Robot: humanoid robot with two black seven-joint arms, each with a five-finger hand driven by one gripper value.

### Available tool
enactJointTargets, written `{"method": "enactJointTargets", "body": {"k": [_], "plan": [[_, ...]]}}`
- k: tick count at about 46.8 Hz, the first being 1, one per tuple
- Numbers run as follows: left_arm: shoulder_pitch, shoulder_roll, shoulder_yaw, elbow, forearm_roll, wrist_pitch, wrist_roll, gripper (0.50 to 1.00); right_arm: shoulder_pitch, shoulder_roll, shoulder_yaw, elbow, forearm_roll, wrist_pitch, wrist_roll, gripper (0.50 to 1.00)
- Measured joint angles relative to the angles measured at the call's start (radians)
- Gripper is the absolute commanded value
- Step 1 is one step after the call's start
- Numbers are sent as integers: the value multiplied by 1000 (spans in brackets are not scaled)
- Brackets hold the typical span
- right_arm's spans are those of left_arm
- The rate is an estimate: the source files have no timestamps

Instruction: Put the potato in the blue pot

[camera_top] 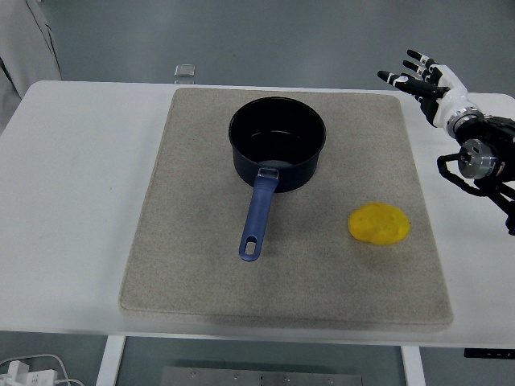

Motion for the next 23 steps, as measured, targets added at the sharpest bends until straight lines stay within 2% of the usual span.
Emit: {"method": "enactJointTargets", "body": {"k": [23], "plan": [[12,0,-9,11,-7,9,-5,1000,-5,0,-1,26,0,-13,0,950]]}}
